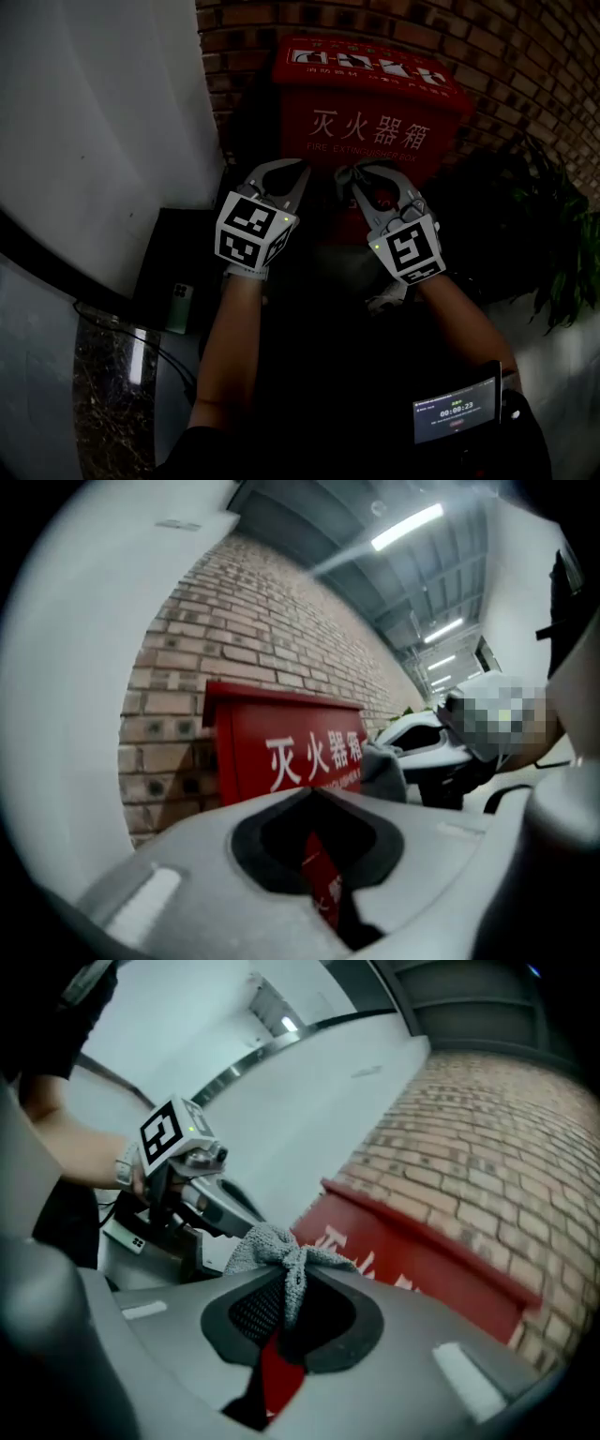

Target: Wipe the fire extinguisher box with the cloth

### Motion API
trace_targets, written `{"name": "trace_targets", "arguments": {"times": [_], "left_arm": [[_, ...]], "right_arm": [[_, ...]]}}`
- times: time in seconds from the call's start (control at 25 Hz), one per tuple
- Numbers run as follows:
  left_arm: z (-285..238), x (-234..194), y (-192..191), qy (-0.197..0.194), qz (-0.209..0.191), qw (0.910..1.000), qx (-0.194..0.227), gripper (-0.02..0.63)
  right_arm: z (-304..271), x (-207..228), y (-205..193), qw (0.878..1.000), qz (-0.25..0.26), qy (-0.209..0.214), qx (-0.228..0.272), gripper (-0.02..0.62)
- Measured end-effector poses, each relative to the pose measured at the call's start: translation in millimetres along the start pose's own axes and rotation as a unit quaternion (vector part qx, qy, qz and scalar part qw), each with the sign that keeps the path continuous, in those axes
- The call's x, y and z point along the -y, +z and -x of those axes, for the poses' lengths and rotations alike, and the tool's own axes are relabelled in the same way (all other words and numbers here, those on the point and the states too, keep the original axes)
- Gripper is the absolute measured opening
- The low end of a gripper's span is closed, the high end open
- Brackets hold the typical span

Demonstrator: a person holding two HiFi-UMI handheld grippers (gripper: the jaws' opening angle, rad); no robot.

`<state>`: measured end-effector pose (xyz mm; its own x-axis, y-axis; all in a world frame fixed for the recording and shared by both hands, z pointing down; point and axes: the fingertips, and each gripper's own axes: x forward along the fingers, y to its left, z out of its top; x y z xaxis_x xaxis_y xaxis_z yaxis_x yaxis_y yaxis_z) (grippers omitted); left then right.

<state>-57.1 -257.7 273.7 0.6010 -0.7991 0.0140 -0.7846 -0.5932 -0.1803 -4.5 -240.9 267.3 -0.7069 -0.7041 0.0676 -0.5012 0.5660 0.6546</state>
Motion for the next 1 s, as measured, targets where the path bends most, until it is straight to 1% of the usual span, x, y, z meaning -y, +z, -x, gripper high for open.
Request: {"name": "trace_targets", "arguments": {"times": [0.08, 0.16, 0.2, 0.28, 0.32, 0.36, 0.44, 0.48, 0.52, 0.6, 0.68, 0.8, 1.0], "left_arm": [[7.0, -6.0, 48.3, 0.005, -0.004, 0.9992, 0.041, 0.002], [13.6, -22.2, 92.1, 0.018, 0.002, 0.9962, 0.085, 0.002], [16.8, -33.7, 109.0, 0.03, 0.0, 0.9947, 0.098, 0.002], [22.2, -55.8, 133.4, 0.047, -0.011, 0.9933, 0.105, 0.002], [23.5, -63.9, 140.8, 0.048, -0.014, 0.9938, 0.099, 0.002], [23.2, -69.8, 144.2, 0.046, -0.019, 0.9953, 0.083, 0.002], [18.7, -78.5, 146.0, 0.04, -0.046, 0.9978, 0.027, 0.003], [15.7, -82.7, 150.0, 0.037, -0.059, 0.9975, 0.007, 0.003], [12.1, -86.8, 157.0, 0.034, -0.065, 0.9973, -0.002, 0.003], [2.8, -93.2, 171.8, 0.025, -0.062, 0.9978, -0.006, 0.003], [-7.0, -98.2, 177.9, 0.02, -0.064, 0.9976, -0.018, 0.003], [-18.2, -107.6, 177.6, 0.025, -0.078, 0.9958, -0.042, 0.003], [-21.5, -114.3, 172.3, 0.017, -0.068, 0.9968, -0.039, 0.003]], "right_arm": [[3.2, 20.8, 35.2, 0.999, 0.037, 0.018, 0.007, 0.04], [0.2, 48.3, 67.3, 0.997, 0.07, 0.022, 0.015, 0.04], [-4.2, 64.4, 81.3, 0.996, 0.083, 0.017, 0.019, 0.04], [-16.3, 96.1, 104.0, 0.995, 0.097, 0.009, 0.023, 0.04], [-22.4, 109.3, 112.1, 0.995, 0.099, 0.008, 0.021, 0.04], [-28.2, 120.4, 117.8, 0.995, 0.101, 0.011, 0.016, 0.04], [-41.4, 137.7, 124.7, 0.994, 0.104, 0.021, 0.004, 0.04], [-50.0, 144.7, 126.2, 0.994, 0.105, 0.026, -0.002, 0.04], [-60.5, 150.6, 126.5, 0.994, 0.104, 0.032, -0.009, 0.04], [-87.1, 159.2, 124.4, 0.994, 0.099, 0.044, -0.026, 0.04], [-118.5, 163.3, 120.1, 0.992, 0.102, 0.058, -0.047, 0.04], [-162.7, 169.3, 111.0, 0.986, 0.126, 0.076, -0.082, 0.04], [-215.3, 180.6, 91.1, 0.972, 0.167, 0.101, -0.128, 0.04]]}}
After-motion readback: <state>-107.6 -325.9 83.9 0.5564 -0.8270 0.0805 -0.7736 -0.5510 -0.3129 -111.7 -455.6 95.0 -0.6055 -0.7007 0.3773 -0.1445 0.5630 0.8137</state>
